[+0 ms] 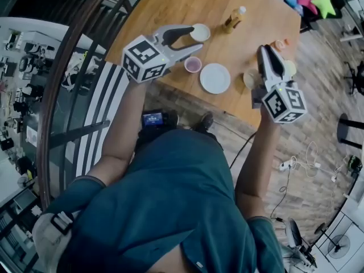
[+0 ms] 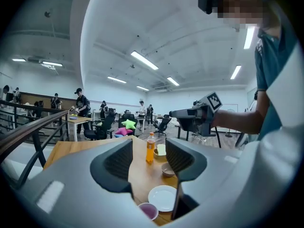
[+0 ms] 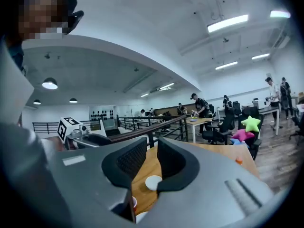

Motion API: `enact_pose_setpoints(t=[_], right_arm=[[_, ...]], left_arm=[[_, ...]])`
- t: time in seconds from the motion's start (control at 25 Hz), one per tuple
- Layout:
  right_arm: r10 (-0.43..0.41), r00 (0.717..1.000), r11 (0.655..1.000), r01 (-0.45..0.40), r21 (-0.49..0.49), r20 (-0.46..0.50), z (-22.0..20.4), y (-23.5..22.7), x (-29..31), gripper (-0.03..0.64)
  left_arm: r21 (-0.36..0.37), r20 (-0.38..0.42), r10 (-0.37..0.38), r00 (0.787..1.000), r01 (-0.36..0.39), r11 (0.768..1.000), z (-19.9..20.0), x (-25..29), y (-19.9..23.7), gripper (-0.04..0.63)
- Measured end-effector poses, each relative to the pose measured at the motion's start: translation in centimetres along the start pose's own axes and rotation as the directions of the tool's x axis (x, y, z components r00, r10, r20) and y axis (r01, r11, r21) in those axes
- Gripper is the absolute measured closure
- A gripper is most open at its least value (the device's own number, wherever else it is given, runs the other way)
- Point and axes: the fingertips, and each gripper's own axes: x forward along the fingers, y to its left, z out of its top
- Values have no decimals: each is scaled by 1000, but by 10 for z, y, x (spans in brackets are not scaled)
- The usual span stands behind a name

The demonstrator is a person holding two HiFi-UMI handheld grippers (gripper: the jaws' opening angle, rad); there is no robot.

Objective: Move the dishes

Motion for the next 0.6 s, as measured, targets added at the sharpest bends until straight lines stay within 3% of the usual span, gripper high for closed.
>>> enact_pose_setpoints(t=[0.28,0.6], right_arm=[[67,997,993,-70,-98,-28,11,59,2,563],[62,997,990,-67,-123,-43,10,69,-5,563]], left_arm=[[41,19,-66,998,66,997,14,6,-24,380],[58,20,-97,995,96,994,18,8,-37,380]])
